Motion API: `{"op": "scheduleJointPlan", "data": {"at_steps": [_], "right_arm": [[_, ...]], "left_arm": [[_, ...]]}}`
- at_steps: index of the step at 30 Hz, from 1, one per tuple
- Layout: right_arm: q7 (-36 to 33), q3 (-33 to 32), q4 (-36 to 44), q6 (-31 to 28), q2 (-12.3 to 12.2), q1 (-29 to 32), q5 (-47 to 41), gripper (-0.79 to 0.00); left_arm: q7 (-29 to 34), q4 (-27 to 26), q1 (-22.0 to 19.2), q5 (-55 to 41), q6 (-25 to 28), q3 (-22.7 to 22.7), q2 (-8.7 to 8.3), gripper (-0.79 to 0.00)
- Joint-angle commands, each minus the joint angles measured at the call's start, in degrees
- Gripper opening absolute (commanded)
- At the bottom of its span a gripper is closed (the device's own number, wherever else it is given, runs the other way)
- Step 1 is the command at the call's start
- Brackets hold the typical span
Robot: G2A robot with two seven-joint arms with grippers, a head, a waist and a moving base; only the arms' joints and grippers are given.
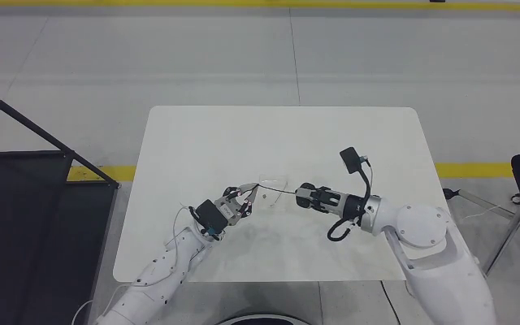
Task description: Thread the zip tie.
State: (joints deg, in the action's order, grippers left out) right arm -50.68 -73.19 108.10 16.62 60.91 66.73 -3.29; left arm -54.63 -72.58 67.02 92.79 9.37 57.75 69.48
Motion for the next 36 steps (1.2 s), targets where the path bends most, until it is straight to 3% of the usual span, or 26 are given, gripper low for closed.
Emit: {"op": "scheduleJointPlan", "data": {"at_steps": [1,36], "right_arm": [[0.03,0.06,-0.06,0.09,-0.03,-0.11,-0.08,-0.785],[0.01,0.32,0.24,0.36,-0.62,0.00,-1.48,-0.785]], "left_arm": [[0.00,0.00,0.00,0.00,0.00,0.00,0.00,-0.785],[1.40,-2.45,1.61,-0.06,0.17,1.27,0.22,-0.785]]}}
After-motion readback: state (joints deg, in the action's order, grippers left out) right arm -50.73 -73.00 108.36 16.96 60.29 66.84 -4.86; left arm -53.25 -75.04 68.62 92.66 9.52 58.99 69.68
